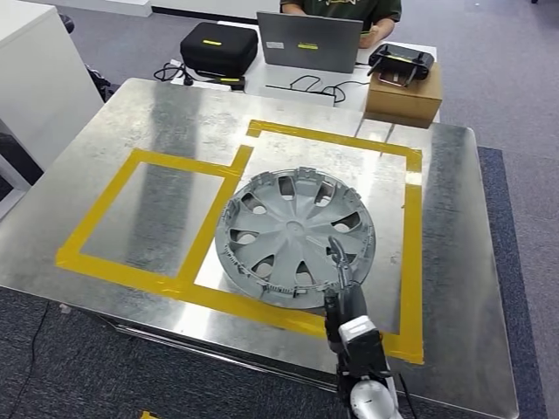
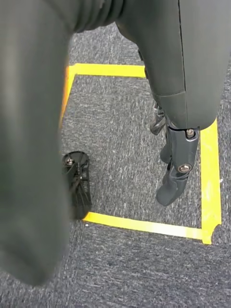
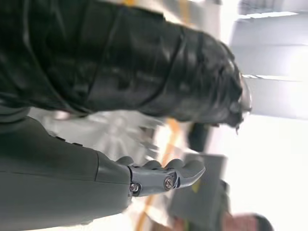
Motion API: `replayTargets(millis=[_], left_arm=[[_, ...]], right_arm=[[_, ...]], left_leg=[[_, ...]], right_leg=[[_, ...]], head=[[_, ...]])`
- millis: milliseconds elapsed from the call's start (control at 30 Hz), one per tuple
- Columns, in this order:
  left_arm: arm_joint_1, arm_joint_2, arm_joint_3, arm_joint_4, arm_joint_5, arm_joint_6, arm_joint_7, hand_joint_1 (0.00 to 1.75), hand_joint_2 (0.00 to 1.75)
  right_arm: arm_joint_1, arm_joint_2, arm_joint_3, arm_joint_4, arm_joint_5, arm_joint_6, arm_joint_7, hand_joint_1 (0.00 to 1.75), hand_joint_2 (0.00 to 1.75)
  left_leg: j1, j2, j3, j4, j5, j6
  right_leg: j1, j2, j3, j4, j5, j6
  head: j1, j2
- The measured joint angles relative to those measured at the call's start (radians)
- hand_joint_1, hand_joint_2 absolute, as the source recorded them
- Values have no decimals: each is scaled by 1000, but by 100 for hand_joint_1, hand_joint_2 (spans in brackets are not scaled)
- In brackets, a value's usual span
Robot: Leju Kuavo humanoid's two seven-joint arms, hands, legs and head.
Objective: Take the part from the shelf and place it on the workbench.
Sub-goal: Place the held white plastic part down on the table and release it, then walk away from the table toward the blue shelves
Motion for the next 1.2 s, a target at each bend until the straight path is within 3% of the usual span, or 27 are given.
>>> replayTargets(millis=[133, 333, 467, 533, 600, 633, 667, 700, 767, 800, 867, 967, 1033, 1133, 1167, 1200], left_arm=[[3, -4, 9, 0, -2, -6, -12, 0, 0], [5, -7, 23, 0, -13, -18, -26, 0, 0], [5, -8, 27, 0, -18, -21, -33, 0, 0], [4, -10, 28, 0, -22, -26, -36, 0, 0], [4, -12, 30, 0, -28, -30, -37, 0, 0], [4, -13, 31, 0, -31, -30, -38, 0, 0], [5, -15, 33, 0, -34, -30, -39, 0, 0], [5, -17, 34, 0, -36, -30, -41, 0, 0], [4, -19, 39, 0, -37, -31, -44, 0, 0], [4, -19, 41, -1, -38, -31, -45, 0, 0], [3, -19, 45, -2, -39, -31, -47, 0, 0], [5, -20, 48, -3, -40, -31, -48, 0, 0], [5, -21, 50, -3, -40, -31, -48, 0, 0], [4, -23, 51, -3, -41, -31, -48, 0, 0], [4, -23, 51, -3, -43, -31, -48, 0, 0], [4, -23, 52, -3, -44, -31, -48, 0, 0]], right_arm=[[60, 0, -27, -146, -50, -24, -100, 0, 0], [135, 0, -82, -384, -98, 13, -123, 0, 0], [162, 2, -109, -485, -93, 17, -123, 0, 0], [169, 3, -123, -524, -84, -3, -123, 0, 0], [176, 3, -138, -551, -80, -31, -123, 0, 0], [180, 3, -145, -561, -79, -43, -123, 0, 0], [185, 3, -151, -569, -79, -52, -123, 0, 0], [188, 3, -158, -578, -79, -60, -123, 0, 0], [192, 5, -170, -591, -83, -66, -123, 0, 0], [194, 6, -176, -597, -87, -66, -123, 0, 0], [199, 11, -185, -604, -94, -65, -123, 0, 0], [204, 17, -195, -609, -96, -62, -122, 0, 0], [206, 23, -200, -612, -95, -61, -122, 0, 0], [213, 30, -207, -613, -88, -61, -122, 0, 0], [217, 31, -209, -613, -84, -60, -122, 0, 0], [221, 33, -211, -612, -80, -58, -122, 0, 0]], left_leg=[[0, 0, 0, 0, 0, 0], [0, 0, 0, 0, -1, 0], [0, -1, 9, -19, 13, 27], [5, -1, 15, -41, 30, 34], [6, 0, 9, -42, 35, 34], [7, 0, 4, -38, 36, 32], [9, -1, -2, -33, 36, 30], [12, -1, -8, -27, 37, 26], [20, -3, -22, -7, 34, 11], [23, -5, -30, 6, 31, 1], [22, -9, -41, 20, 32, -17], [25, -11, -48, 24, 35, -35], [27, -9, -72, 82, -19, -39], [24, -7, -129, 272, -142, -36], [22, -7, -129, 304, -158, -32], [18, -7, -109, 296, -156, -26]], right_leg=[[0, 0, 0, 1, -1, 0], [0, 0, 0, 0, -1, 0], [-6, 0, 4, -9, 2, 21], [-7, 9, -21, 47, -44, 26], [-10, 15, -78, 178, -115, 31], [-13, 16, -103, 236, -136, 36], [-17, 17, -113, 263, -138, 41], [-21, 16, -105, 251, -122, 46], [-31, 19, -43, 132, -67, 59], [-32, 25, -17, 76, -48, 60], [-31, 34, 1, 33, -40, 48], [-27, 30, -8, 44, -27, 15], [-25, 22, -20, 44, -13, -5], [-14, 13, -46, 45, 6, -19], [-10, 10, -55, 46, 12, -21], [-5, 8, -64, 46, 19, -22]], head=[[0, 0], [0, 0], [-1, 0], [2, 0], [6, 0], [8, 0], [8, 0], [8, 0], [10, 0], [14, 0], [18, 0], [15, 0], [9, 0], [-2, 0], [-3, 0], [-4, 0]])
